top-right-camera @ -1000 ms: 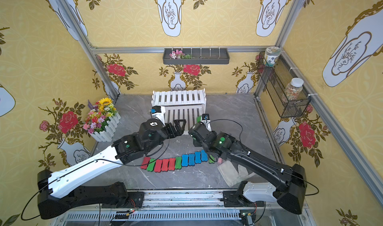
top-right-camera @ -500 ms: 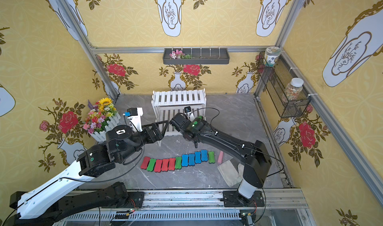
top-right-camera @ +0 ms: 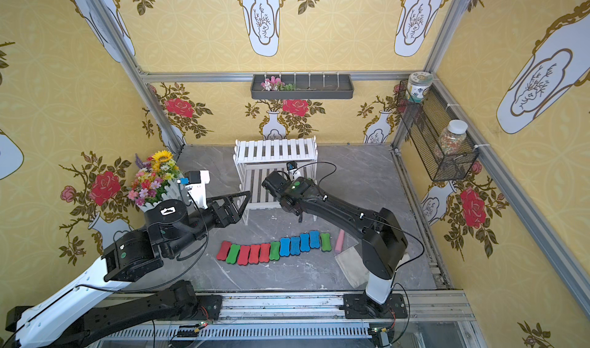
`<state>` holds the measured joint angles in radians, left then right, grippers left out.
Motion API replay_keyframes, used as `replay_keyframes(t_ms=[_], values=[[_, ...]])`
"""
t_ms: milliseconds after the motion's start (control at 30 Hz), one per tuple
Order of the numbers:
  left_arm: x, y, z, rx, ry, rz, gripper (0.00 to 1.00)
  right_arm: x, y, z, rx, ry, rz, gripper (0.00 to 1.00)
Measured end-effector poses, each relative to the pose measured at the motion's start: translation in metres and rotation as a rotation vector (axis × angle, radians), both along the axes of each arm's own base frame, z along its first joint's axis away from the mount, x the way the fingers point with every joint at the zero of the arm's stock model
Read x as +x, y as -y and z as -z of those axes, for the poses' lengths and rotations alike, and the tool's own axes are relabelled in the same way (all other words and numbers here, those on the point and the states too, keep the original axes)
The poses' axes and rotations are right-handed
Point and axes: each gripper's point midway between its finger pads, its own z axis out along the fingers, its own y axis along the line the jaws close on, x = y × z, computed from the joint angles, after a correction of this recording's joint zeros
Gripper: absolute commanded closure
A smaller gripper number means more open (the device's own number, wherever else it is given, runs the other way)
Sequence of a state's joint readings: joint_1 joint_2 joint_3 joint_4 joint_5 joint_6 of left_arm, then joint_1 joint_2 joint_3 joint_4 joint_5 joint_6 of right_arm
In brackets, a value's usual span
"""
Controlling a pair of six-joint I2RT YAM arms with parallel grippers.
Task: Remove the whiteboard erasers from the shelf
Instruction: Pick up the whiteboard eraser from the shelf.
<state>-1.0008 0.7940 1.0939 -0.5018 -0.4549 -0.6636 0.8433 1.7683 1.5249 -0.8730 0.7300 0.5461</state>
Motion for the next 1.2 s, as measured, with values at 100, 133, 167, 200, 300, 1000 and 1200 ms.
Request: replay_keyframes(t_ms=[100, 133, 167, 200, 300, 1000, 1200], values=[[0.000, 0.001, 0.001, 0.002, -0.003, 0.006, 0.00, 0.004, 0.001, 0.003, 0.005, 0.002, 0.005, 0.48], [0.000, 0.002, 0.002, 0.005, -0.005, 0.006, 0.01, 0.005, 0.002, 0.003, 0.007, 0.003, 0.010, 0.49], [0.000, 0.002, 0.002, 0.007, -0.007, 0.007, 0.00, 0.006, 0.003, 0.004, 0.011, 0.002, 0.011, 0.49], [0.000, 0.003, 0.004, 0.011, -0.010, 0.007, 0.01, 0.008, 0.003, 0.005, 0.013, 0.001, 0.010, 0.50], [0.000, 0.003, 0.004, 0.011, -0.013, 0.006, 0.00, 0.010, 0.009, 0.010, 0.011, -0.011, 0.022, 0.52], [0.000, 0.008, 0.008, 0.006, -0.034, 0.022, 0.00, 0.020, 0.014, 0.016, 0.007, 0.009, 0.045, 1.00], [-0.001, 0.008, 0.008, 0.006, -0.033, 0.022, 0.00, 0.019, 0.009, 0.009, 0.043, 0.015, 0.035, 1.00]])
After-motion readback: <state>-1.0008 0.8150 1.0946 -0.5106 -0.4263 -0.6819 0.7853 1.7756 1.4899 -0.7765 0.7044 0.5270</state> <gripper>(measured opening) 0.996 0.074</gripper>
